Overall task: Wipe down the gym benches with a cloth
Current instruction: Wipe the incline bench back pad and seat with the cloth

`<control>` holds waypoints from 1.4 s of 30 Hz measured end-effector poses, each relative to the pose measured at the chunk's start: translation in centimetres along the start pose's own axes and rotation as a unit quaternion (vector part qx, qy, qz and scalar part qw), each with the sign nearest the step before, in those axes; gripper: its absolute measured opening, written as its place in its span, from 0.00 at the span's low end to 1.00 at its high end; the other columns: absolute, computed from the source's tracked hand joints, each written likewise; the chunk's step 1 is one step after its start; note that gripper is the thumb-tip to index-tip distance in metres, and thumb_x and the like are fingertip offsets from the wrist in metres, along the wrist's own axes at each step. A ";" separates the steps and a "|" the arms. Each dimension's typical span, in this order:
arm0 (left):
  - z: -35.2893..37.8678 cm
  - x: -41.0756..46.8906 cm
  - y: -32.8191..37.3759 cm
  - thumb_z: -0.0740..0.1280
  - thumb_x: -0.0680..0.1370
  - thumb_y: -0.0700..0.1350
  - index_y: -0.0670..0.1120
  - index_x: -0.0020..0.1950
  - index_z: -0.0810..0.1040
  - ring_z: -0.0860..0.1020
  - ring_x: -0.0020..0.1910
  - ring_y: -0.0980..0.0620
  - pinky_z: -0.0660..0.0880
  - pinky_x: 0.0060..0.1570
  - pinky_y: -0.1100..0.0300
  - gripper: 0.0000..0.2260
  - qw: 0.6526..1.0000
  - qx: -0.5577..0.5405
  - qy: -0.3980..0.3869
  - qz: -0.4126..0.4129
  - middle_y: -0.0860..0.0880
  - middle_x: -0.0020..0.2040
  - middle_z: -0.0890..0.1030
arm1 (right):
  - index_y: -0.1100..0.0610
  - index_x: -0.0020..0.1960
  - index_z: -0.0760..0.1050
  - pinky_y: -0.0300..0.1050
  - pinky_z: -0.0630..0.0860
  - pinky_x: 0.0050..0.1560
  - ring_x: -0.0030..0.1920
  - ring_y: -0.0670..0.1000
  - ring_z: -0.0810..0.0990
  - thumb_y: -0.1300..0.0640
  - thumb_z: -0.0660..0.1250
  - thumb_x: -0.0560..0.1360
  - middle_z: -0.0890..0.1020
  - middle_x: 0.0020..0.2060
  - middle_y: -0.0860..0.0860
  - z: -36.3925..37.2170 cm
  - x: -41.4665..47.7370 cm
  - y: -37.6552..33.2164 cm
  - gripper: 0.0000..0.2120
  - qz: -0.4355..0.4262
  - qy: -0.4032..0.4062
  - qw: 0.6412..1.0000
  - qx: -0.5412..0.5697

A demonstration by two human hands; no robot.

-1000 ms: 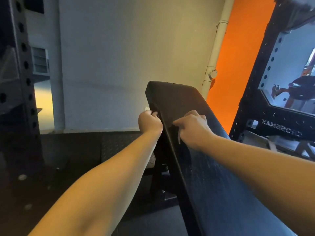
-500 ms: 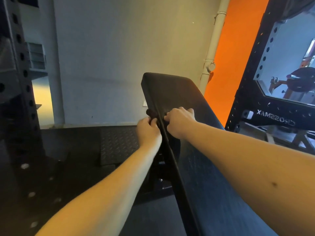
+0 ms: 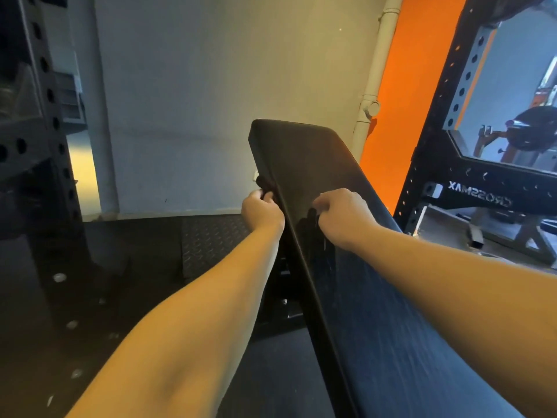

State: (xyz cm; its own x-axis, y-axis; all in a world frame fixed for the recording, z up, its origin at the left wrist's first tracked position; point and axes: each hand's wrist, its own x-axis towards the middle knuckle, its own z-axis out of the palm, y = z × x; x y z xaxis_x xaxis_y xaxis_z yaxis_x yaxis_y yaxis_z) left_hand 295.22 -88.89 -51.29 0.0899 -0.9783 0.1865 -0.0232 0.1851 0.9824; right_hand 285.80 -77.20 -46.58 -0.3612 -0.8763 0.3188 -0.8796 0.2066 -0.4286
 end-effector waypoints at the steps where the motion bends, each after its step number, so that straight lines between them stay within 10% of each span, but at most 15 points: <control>1: -0.2 -0.5 -0.2 0.62 0.85 0.45 0.44 0.63 0.81 0.81 0.56 0.47 0.79 0.57 0.52 0.12 1.000 -0.003 -0.008 -0.005 0.46 0.56 0.83 | 0.52 0.69 0.77 0.58 0.71 0.72 0.68 0.56 0.75 0.67 0.64 0.77 0.79 0.64 0.51 0.1 -0.3 0.3 0.23 0.002 0.000 1.000 0.005; 6: -1.4 -6.1 -2.3 0.63 0.85 0.45 0.46 0.60 0.82 0.81 0.54 0.51 0.77 0.53 0.58 0.10 0.998 -0.048 -0.035 -0.016 0.50 0.52 0.83 | 0.49 0.68 0.78 0.52 0.68 0.73 0.74 0.54 0.67 0.65 0.64 0.78 0.70 0.73 0.48 1.3 -1.3 1.3 0.22 -0.001 0.002 1.000 0.015; 12: -1.6 -9.9 -3.5 0.66 0.83 0.44 0.47 0.62 0.82 0.77 0.52 0.58 0.71 0.43 0.72 0.09 0.998 -0.064 -0.023 0.004 0.54 0.58 0.79 | 0.47 0.50 0.80 0.38 0.66 0.53 0.59 0.46 0.68 0.64 0.66 0.77 0.76 0.50 0.44 2.7 -2.1 0.0 0.12 -0.067 0.080 0.994 -0.012; 17: -0.1 -4.8 -1.3 0.66 0.83 0.47 0.45 0.63 0.82 0.80 0.55 0.52 0.77 0.55 0.59 0.12 0.998 -0.020 0.002 0.055 0.49 0.58 0.81 | 0.47 0.47 0.78 0.36 0.69 0.44 0.50 0.46 0.74 0.65 0.66 0.77 0.75 0.50 0.46 2.0 -2.6 -0.5 0.12 -0.058 0.093 0.994 0.005; 25: 0.6 -3.8 -0.1 0.68 0.82 0.47 0.47 0.63 0.80 0.75 0.61 0.48 0.77 0.59 0.56 0.10 0.984 0.111 -0.001 0.138 0.47 0.62 0.74 | 0.52 0.60 0.80 0.39 0.73 0.49 0.52 0.48 0.75 0.65 0.65 0.78 0.74 0.56 0.47 0.8 -4.1 0.5 0.15 -0.048 0.107 0.993 0.003; 42: -0.6 -6.8 -0.5 0.70 0.81 0.47 0.46 0.59 0.80 0.78 0.57 0.49 0.75 0.54 0.59 0.09 0.988 0.100 -0.033 0.114 0.47 0.59 0.76 | 0.48 0.49 0.79 0.41 0.75 0.47 0.49 0.47 0.77 0.61 0.66 0.78 0.76 0.48 0.45 1.4 -4.3 -0.1 0.09 -0.041 0.140 0.989 -0.020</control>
State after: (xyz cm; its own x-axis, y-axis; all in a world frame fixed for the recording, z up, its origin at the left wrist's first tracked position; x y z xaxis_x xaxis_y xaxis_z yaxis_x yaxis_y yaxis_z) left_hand 295.20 -82.31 -53.03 -0.0061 -0.9187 0.3948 -0.2313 0.3854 0.8933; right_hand 287.88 -74.09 -49.03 -0.3556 -0.7370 0.5748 -0.9186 0.1622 -0.3604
